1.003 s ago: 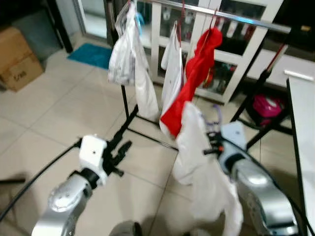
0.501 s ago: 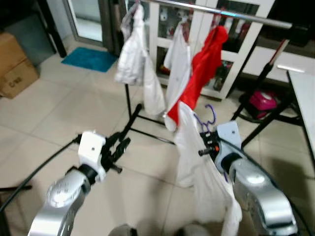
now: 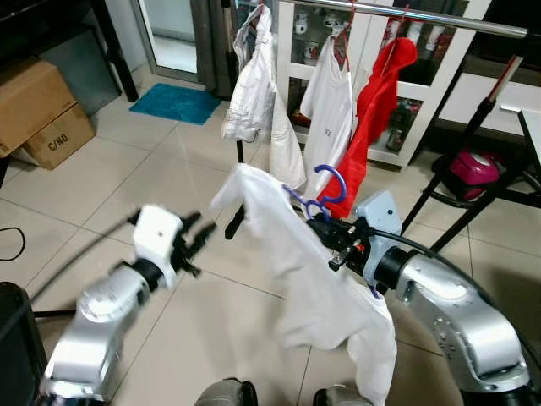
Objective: Hang hanger
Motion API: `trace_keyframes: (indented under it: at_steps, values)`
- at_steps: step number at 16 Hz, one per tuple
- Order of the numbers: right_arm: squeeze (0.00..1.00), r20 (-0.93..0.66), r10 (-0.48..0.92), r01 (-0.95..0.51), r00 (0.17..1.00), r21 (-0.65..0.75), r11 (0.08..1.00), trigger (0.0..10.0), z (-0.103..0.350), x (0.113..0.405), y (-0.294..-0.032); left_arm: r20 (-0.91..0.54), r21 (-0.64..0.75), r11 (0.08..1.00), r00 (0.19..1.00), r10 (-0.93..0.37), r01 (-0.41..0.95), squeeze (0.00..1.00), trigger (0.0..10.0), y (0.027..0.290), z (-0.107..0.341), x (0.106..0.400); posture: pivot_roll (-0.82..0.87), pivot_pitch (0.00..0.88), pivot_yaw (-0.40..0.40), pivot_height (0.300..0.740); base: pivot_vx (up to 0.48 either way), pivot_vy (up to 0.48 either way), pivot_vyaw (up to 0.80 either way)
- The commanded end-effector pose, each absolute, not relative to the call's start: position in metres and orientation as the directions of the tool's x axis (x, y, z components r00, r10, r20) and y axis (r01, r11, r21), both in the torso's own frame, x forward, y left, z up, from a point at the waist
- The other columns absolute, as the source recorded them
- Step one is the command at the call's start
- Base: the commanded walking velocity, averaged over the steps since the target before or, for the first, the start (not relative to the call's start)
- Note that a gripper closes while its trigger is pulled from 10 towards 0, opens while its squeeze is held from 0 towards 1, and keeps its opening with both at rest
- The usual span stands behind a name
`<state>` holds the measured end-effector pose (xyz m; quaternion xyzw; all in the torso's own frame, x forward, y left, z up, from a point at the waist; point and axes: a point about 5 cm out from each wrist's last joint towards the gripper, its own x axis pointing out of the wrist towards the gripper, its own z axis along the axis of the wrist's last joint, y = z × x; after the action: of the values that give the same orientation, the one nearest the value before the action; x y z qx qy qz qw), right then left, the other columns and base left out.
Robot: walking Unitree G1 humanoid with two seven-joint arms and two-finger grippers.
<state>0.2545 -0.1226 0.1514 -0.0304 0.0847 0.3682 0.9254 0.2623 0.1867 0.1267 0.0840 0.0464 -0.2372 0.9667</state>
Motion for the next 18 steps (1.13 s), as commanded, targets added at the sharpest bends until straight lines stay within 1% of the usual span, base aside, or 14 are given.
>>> trace_keyframes:
  at_steps: [1,2,3,5,6,7,8,9,11,13,15,16,18]
  values:
    - [0.00,-0.137,0.689,-0.698,0.712,-0.026,0.716,10.0,0.164,0.257,-0.123,-0.103,0.130,0.856,0.866,-0.490,0.500,0.00,10.0,0.184,0.132,0.263,-0.07,0.104,0.048,0.740,0.000,0.000,0.00]
    - [0.00,-0.144,0.668,-0.680,0.730,-0.059,0.731,10.0,0.166,0.262,-0.125,-0.072,0.097,0.838,0.844,-0.532,0.537,0.09,10.0,0.178,0.137,0.265,-0.07,0.101,0.050,0.740,0.000,0.000,0.00]
    - [0.00,-0.135,0.641,-0.653,0.756,-0.075,0.754,10.0,0.169,0.267,-0.126,-0.049,0.068,0.817,0.820,-0.570,0.572,1.00,10.0,0.168,0.141,0.268,-0.07,0.098,0.051,0.740,0.000,0.000,0.00]
    - [0.00,-0.130,0.605,-0.618,0.785,-0.117,0.777,10.0,0.171,0.272,-0.125,-0.009,0.009,0.793,0.793,-0.609,0.609,1.00,10.0,0.153,0.145,0.270,-0.08,0.095,0.052,0.740,0.000,0.000,0.00]
    - [0.00,-0.114,0.573,-0.584,0.812,-0.169,0.794,10.0,0.174,0.276,-0.124,0.021,-0.058,0.770,0.772,-0.635,0.635,1.00,10.0,0.140,0.146,0.271,-0.08,0.092,0.049,0.740,0.000,0.000,0.00]
    - [0.00,-0.085,0.552,-0.556,0.830,-0.211,0.804,10.0,0.178,0.278,-0.122,0.036,-0.109,0.762,0.769,-0.639,0.638,0.25,10.0,0.132,0.147,0.274,-0.08,0.090,0.046,0.740,0.000,0.000,0.00]
    - [0.00,-0.060,0.543,-0.537,0.838,-0.263,0.801,10.0,0.182,0.279,-0.120,0.040,-0.129,0.772,0.782,-0.622,0.622,0.00,10.0,0.128,0.148,0.280,-0.08,0.088,0.043,0.740,0.000,0.000,0.00]
    - [0.00,-0.046,0.547,-0.537,0.836,-0.274,0.798,10.0,0.184,0.279,-0.117,0.040,-0.156,0.788,0.801,-0.597,0.596,0.00,10.0,0.127,0.148,0.287,-0.08,0.085,0.042,0.740,0.000,0.000,0.00]
    - [0.00,0.008,0.568,-0.544,0.823,-0.278,0.792,10.0,0.192,0.276,-0.110,0.030,-0.147,0.823,0.834,-0.551,0.549,0.00,10.0,0.124,0.147,0.306,-0.09,0.080,0.036,0.740,0.000,0.000,0.00]
    - [0.00,0.045,0.579,-0.532,0.814,-0.339,0.776,10.0,0.196,0.274,-0.107,0.070,-0.193,0.818,0.839,-0.540,0.542,0.00,10.0,0.119,0.155,0.317,-0.09,0.082,0.034,0.740,0.000,0.000,0.00]
    - [0.00,0.059,0.582,-0.510,0.811,-0.416,0.753,10.0,0.197,0.273,-0.105,0.102,-0.223,0.798,0.828,-0.552,0.560,0.00,10.0,0.112,0.162,0.322,-0.09,0.085,0.034,0.740,0.000,0.000,0.00]
    - [0.00,0.059,0.584,-0.508,0.810,-0.428,0.748,10.0,0.197,0.273,-0.104,0.113,-0.228,0.786,0.817,-0.565,0.575,0.00,10.0,0.110,0.163,0.322,-0.09,0.085,0.034,0.740,0.000,0.000,0.00]
    - [0.00,0.064,0.586,-0.492,0.808,-0.474,0.730,10.0,0.197,0.272,-0.103,0.157,-0.257,0.733,0.776,-0.611,0.630,0.00,10.0,0.104,0.166,0.320,-0.09,0.092,0.033,0.740,0.000,0.000,0.00]
